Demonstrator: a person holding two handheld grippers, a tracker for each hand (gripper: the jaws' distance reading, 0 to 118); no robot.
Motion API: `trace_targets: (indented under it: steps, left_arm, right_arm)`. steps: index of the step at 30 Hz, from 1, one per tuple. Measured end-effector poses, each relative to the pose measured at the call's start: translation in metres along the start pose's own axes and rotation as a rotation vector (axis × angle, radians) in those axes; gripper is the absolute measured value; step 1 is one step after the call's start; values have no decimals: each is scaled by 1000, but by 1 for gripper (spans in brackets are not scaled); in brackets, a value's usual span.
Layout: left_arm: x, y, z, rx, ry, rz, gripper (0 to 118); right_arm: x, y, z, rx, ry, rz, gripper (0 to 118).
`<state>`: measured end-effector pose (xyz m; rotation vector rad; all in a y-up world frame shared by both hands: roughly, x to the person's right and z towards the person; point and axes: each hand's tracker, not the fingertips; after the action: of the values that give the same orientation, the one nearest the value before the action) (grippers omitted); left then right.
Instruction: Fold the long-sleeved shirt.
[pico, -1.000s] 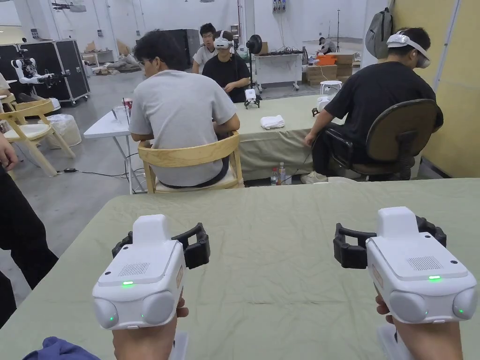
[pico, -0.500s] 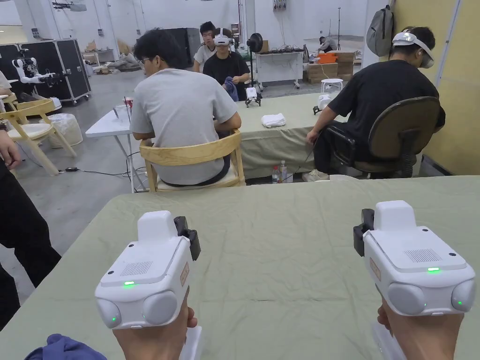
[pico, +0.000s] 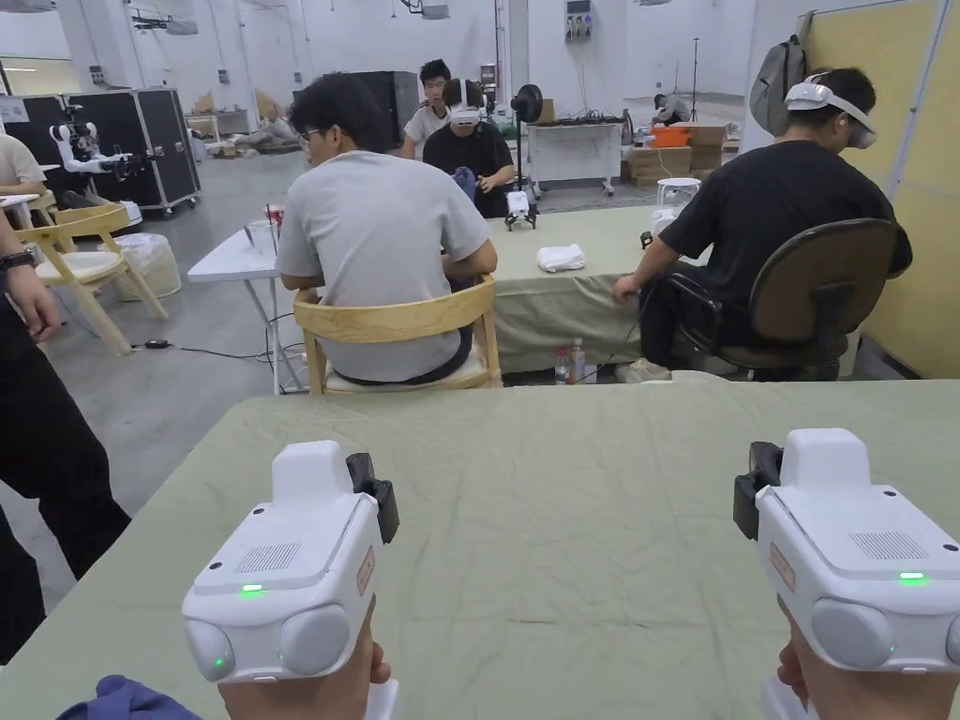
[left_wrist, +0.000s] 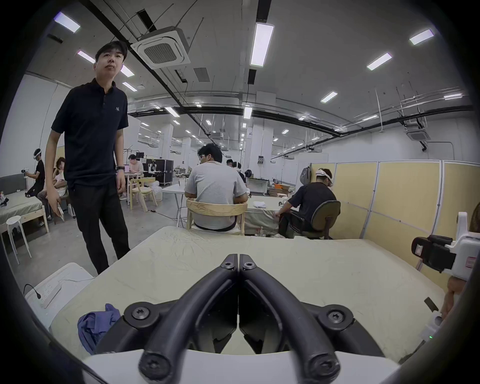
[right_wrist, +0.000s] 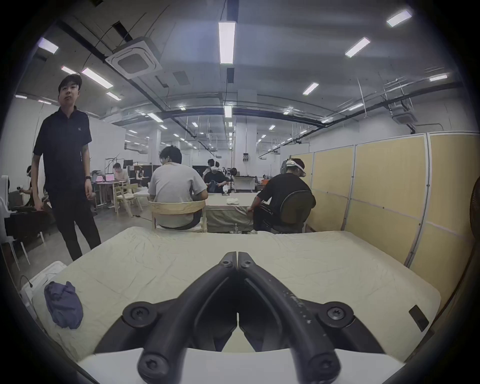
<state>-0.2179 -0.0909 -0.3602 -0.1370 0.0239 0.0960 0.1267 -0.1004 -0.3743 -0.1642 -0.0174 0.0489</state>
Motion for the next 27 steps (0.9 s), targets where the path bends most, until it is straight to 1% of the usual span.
trace_targets:
  steps: [4,6,10,13,15,19,23,27]
  left_arm:
    - [-10,0,5,0,31,-25,0]
    - [-22,-1,9,3,33,-13,0]
    - [-53,-7,20,-6,105,-8,0]
    - [-82,-16,35,-23,178,3,0]
    - [-102,-23,47,-38,234,9,0]
    - [-148,-36,75,-57,340,40,0]
    - [-191,-49,111,-70,454,70,0]
    - [-229,-63,140,-89,542,110,0]
  right_arm:
    - [-12,-3,-4,-9,34,-15,2]
    - [-22,-4,-7,-14,57,-7,2]
    - [-56,-5,-10,-14,143,17,2]
    - [-93,-7,-13,-22,234,37,2]
    - [-122,-9,-15,-25,290,71,2]
    - [-182,-18,-14,-38,436,92,2]
    - [-242,-27,-6,-53,567,140,2]
    - [-285,-35,4,-69,666,138,2]
